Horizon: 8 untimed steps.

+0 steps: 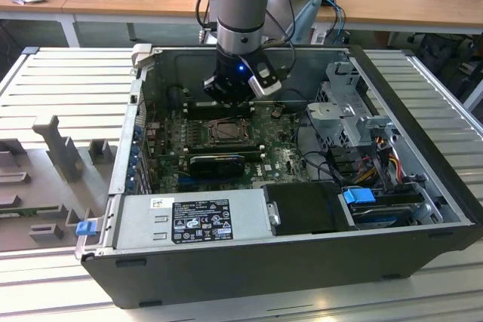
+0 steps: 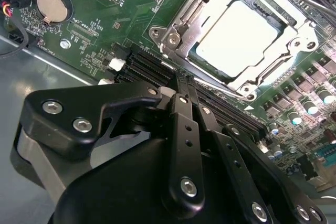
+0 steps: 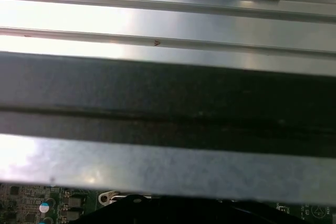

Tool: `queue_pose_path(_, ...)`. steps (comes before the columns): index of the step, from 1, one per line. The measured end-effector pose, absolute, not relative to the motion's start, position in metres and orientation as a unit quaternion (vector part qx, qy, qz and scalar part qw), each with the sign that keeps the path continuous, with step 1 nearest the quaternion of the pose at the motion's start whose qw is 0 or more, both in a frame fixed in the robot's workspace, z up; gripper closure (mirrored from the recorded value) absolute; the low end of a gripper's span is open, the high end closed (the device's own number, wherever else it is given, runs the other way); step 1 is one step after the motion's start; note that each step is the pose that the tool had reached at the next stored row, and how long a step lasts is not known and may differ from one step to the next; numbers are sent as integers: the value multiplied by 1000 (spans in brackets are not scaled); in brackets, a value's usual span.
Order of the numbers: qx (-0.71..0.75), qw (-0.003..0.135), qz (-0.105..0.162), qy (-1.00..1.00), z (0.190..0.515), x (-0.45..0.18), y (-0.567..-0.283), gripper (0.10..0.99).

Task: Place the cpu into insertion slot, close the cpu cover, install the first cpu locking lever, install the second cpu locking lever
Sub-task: 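Install the first cpu locking lever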

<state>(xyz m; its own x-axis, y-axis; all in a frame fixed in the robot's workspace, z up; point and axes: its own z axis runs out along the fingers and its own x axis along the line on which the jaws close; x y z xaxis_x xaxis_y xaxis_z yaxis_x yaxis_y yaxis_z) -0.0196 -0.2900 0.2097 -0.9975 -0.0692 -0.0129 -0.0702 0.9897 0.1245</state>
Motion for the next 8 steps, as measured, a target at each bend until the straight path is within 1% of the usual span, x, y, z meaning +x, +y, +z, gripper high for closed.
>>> queue_pose_path(8,-35,4,63,997,208,-18,-290,980)
